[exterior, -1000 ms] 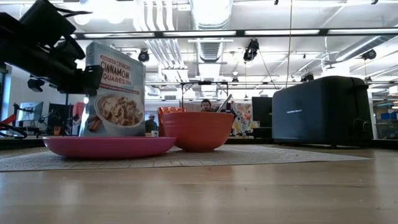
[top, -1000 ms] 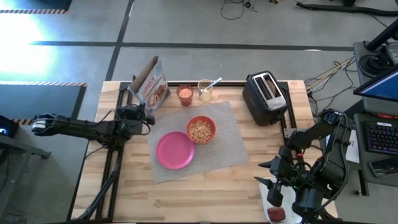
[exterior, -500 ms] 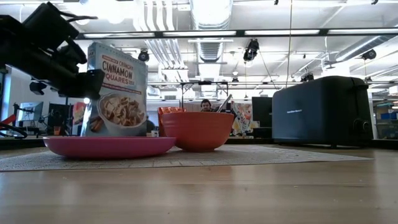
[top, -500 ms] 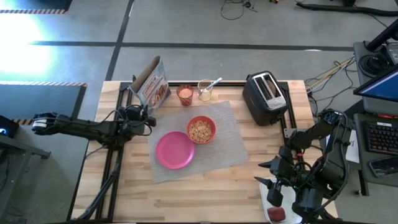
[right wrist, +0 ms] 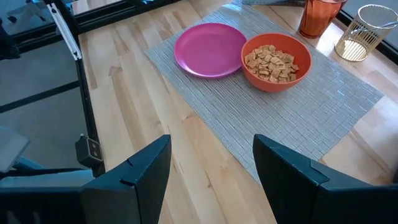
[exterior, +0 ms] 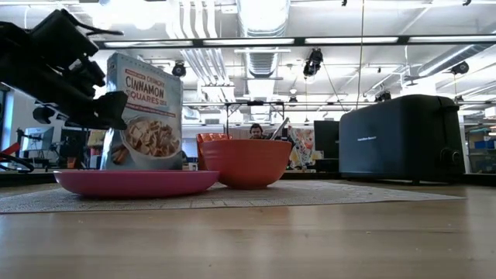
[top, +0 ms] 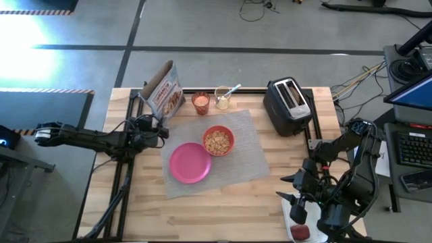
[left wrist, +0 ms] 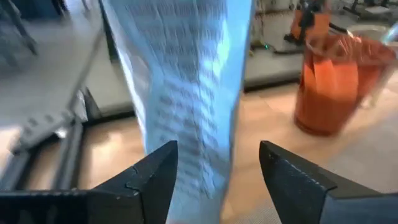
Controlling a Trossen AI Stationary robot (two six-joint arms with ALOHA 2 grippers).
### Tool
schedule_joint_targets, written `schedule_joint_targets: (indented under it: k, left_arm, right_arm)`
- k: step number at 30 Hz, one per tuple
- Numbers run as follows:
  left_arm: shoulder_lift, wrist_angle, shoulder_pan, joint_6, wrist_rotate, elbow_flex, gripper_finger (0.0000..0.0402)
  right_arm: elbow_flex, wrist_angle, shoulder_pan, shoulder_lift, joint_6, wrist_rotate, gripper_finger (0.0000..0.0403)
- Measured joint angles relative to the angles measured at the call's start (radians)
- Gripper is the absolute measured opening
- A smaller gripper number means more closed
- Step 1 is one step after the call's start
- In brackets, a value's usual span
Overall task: Arrange a breakfast setting
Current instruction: Pour the cereal from the cereal box into the orange bowl
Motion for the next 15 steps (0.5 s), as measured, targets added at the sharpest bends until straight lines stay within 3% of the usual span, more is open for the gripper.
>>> schedule_joint_targets:
  k: [5, 11, 15]
  left_arm:
    - [0.007, -0.053, 0.0, -0.056, 0.119, 0.0, 0.0206]
    - [0.03, -0.133, 0.002, -0.133, -0.013, 0.0, 0.0204]
    - [0.034, -0.103, 0.002, -0.134, -0.035, 0.0, 0.0204]
  right_arm:
    - [0.0, 0.0, 0.0, 0.0, 0.0, 0.0, 0.0215]
    - [0.0, 0.0, 0.0, 0.0, -0.001, 0.0, 0.0215]
    - [0.0, 0.0, 0.0, 0.0, -0.003, 0.0, 0.0215]
